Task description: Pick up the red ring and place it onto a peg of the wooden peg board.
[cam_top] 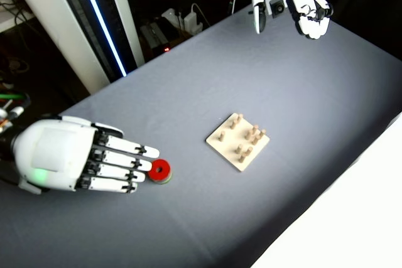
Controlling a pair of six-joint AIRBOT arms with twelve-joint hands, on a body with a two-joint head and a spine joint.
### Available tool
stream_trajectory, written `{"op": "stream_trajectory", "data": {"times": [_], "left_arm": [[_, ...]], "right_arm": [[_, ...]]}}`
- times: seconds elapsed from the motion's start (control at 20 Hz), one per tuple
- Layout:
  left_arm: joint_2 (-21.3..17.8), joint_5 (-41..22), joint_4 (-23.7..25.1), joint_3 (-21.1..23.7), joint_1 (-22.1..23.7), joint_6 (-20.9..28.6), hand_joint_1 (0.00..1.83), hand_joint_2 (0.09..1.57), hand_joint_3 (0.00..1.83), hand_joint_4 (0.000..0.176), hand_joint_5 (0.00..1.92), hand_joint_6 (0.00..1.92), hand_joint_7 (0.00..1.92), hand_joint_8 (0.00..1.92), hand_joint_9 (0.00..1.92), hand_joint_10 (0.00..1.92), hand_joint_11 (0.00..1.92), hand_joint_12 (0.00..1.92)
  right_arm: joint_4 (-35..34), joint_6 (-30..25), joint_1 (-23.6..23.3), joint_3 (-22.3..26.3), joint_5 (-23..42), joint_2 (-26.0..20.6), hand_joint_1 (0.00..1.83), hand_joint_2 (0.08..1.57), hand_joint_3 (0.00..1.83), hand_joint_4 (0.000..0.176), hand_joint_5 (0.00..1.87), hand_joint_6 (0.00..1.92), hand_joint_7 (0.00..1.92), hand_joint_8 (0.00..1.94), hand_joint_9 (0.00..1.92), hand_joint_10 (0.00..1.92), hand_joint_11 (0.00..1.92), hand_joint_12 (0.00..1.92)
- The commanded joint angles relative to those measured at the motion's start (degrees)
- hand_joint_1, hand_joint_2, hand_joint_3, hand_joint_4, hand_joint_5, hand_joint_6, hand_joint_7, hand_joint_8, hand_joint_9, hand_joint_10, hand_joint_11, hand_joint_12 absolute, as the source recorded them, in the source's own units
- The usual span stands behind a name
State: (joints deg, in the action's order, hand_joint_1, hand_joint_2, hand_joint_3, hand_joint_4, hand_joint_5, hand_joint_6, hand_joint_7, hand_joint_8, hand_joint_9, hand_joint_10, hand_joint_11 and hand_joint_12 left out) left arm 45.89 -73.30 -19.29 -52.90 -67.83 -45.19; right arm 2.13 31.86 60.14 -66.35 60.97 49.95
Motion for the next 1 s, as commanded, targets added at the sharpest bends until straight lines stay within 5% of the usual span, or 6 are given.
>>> {"op": "stream_trajectory", "data": {"times": [0.0,0.15,0.4,0.45,0.8,0.95], "left_arm": [[-0.34,-7.48,0.28,-0.12,0.53,0.19,0.64,1.1,0.0,0.015,0.41,0.0,0.29,0.0,0.24,0.03,0.0,0.88],[-0.32,-7.35,0.28,-0.23,0.54,0.19,0.66,1.1,0.0,0.0,0.43,0.0,0.31,0.0,0.26,0.02,0.0,0.92],[-0.02,-7.04,0.3,-0.35,0.52,0.2,0.66,1.1,0.0,0.02,0.43,0.0,0.31,0.0,0.26,0.01,0.0,0.9],[-0.01,-6.99,0.34,-0.36,0.52,0.23,0.66,1.09,0.0,0.013,0.44,0.0,0.32,0.0,0.28,0.01,0.0,0.96],[0.16,-6.84,0.58,-0.47,0.48,0.6,0.67,1.09,0.0,0.017,0.46,0.01,0.32,0.01,0.26,0.01,0.0,0.92],[0.55,-6.69,0.55,-0.9,0.47,1.11,0.67,1.09,0.0,0.007,0.45,0.0,0.32,0.0,0.27,0.0,0.0,0.91]], "right_arm": [[-1.41,-0.15,-0.74,-0.27,6.13,-0.14,1.03,1.1,0.01,0.001,0.46,0.01,0.46,0.0,0.43,0.02,0.16,0.6],[-0.62,-0.15,-1.77,-0.61,5.15,-0.04,1.07,1.11,0.0,0.0,0.45,0.0,0.45,0.0,0.4,0.0,0.06,0.68],[6.34,-2.06,-8.59,-3.77,-3.0,2.35,1.14,1.02,0.0,0.0,0.51,0.0,0.53,0.0,0.5,0.0,0.07,0.85],[8.08,-3.24,-10.0,-4.68,-4.84,3.02,1.1,1.0,0.0,0.044,0.52,0.0,0.52,0.0,0.48,0.0,0.1,0.79],[16.59,-4.77,-16.93,-9.28,-16.67,7.73,1.18,0.99,0.0,0.0,0.55,0.01,0.52,0.01,0.47,0.01,0.15,0.63],[17.74,-4.77,-17.87,-10.54,-19.41,8.99,1.14,1.01,0.0,0.0,0.58,0.0,0.52,0.0,0.47,0.0,0.06,0.91]]}}
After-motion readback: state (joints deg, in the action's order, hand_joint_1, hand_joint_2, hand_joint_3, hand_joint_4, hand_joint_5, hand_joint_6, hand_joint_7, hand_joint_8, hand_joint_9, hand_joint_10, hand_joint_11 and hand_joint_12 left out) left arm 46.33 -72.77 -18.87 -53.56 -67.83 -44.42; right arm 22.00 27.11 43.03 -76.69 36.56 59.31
